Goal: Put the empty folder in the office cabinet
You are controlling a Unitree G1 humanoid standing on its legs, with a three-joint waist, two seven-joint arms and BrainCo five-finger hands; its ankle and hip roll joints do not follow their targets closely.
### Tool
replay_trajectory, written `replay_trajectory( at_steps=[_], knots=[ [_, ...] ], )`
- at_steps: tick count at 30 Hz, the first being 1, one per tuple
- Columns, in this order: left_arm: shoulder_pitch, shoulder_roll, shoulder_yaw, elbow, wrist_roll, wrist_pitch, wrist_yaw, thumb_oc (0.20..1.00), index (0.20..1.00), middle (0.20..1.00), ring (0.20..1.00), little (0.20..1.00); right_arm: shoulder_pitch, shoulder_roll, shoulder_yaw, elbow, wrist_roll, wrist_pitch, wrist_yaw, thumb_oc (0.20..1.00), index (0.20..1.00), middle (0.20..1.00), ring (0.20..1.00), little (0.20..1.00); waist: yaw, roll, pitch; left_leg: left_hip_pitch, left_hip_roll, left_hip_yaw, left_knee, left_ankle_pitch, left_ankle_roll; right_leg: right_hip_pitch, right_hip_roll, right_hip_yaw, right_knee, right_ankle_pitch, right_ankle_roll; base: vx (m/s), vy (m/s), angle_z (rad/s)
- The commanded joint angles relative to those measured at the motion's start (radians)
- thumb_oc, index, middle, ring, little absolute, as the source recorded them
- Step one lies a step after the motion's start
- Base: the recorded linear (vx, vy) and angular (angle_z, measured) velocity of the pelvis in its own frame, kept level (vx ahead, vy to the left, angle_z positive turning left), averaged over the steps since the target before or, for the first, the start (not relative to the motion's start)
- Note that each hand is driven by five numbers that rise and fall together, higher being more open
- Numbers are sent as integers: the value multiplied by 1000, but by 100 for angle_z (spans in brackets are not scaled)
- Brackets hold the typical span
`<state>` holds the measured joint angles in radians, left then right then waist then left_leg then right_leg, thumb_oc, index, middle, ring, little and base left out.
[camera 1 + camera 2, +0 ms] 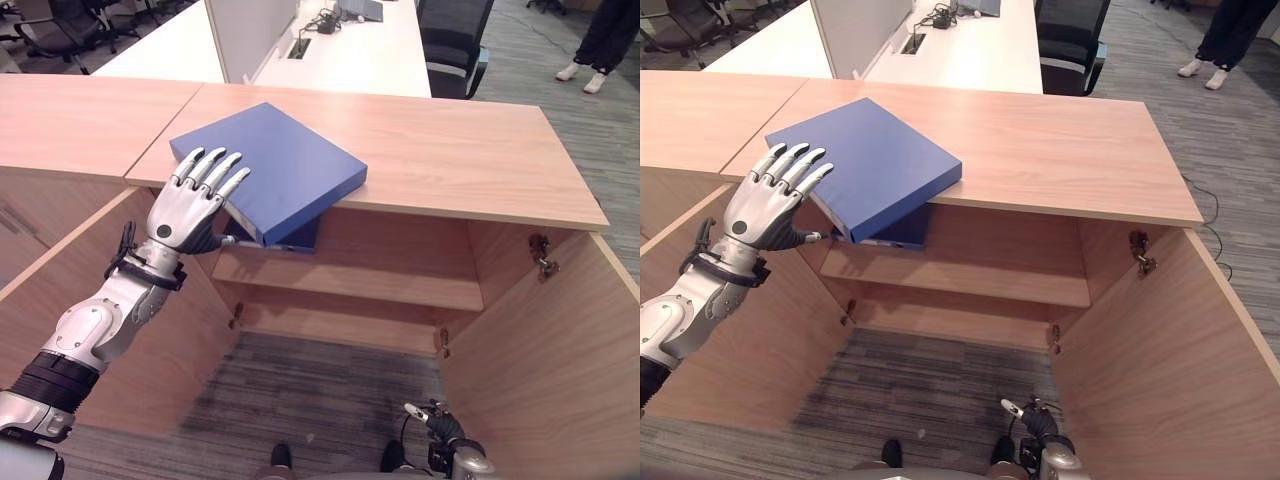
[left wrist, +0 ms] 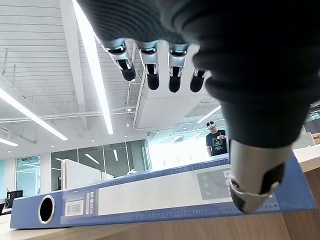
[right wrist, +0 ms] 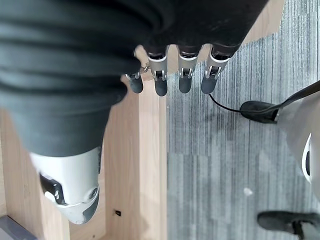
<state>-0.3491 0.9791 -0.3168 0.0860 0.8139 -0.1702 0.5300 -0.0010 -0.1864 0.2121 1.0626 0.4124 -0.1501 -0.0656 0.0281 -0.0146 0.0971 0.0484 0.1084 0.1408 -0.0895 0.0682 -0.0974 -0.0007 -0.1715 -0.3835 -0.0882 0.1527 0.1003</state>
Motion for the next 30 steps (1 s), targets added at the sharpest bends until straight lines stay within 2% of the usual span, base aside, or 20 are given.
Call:
replay_trajectory(
  at_steps=[1, 30],
  knots=[
    [-150, 2, -1, 55, 5, 17, 14, 1000, 1000, 1000, 1000, 1000, -48, 9, -10, 6, 15, -17, 3, 1000, 1000, 1000, 1000, 1000, -3, 0, 36, 1, 17, 1, 2, -73, -25, 79, -63, 21, 15, -98, 137, -7, 7, -4],
    [-163, -28, -31, 174, -11, 46, -16, 1000, 1000, 1000, 1000, 1000, -37, 5, -32, 17, 25, -11, 3, 1000, 1000, 1000, 1000, 1000, -21, -3, 39, 10, 22, 17, 2, -73, -26, 78, -58, 25, 17, -99, 135, 0, 0, -1]
  ],
)
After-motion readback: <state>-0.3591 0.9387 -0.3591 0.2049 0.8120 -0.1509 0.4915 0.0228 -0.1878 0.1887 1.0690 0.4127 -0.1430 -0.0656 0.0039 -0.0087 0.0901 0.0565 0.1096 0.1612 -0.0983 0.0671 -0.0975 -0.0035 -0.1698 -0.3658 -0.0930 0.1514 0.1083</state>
